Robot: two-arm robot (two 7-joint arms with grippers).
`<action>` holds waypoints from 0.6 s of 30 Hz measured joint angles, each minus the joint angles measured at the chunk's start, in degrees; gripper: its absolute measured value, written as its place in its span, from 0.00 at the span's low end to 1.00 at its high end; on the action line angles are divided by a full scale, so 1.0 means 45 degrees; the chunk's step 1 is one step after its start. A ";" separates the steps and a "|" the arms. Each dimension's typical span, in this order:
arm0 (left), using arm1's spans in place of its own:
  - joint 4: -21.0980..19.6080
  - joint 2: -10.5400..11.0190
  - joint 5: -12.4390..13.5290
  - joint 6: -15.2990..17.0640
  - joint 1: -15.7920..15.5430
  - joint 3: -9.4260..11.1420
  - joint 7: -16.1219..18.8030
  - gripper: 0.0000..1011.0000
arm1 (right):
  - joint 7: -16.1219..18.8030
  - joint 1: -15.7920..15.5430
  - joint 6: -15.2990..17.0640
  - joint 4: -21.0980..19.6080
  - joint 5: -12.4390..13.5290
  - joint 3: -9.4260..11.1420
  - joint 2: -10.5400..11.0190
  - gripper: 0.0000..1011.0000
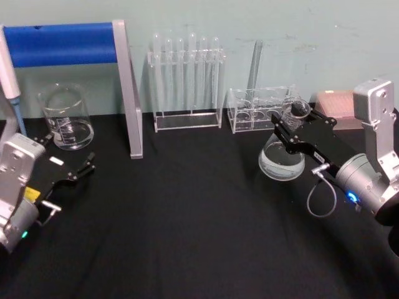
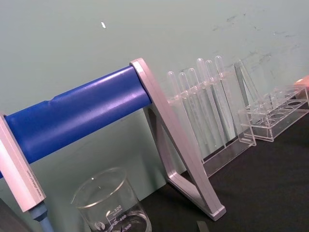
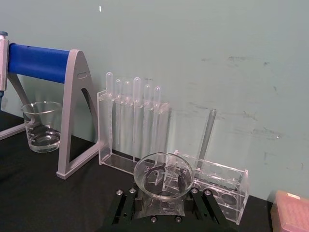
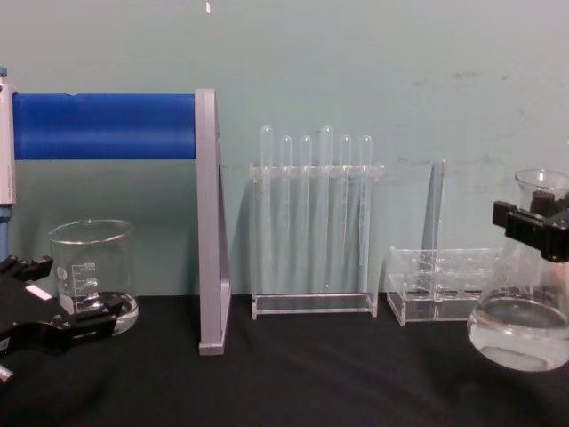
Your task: Grasp the erlenmeyer flask with one hand, shake it three times, then place it back.
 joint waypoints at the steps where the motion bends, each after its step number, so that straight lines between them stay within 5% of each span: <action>1: 0.0000 0.0000 0.0000 0.0000 0.0000 0.0000 0.0000 0.99 | 0.0006 0.0001 0.0001 0.0001 -0.0005 0.0007 -0.0010 0.44; 18: 0.0000 0.0000 0.0000 0.0000 0.0000 0.0000 0.0000 0.99 | 0.0876 -0.0360 0.0098 -0.0657 0.0118 -0.0620 -0.0049 0.44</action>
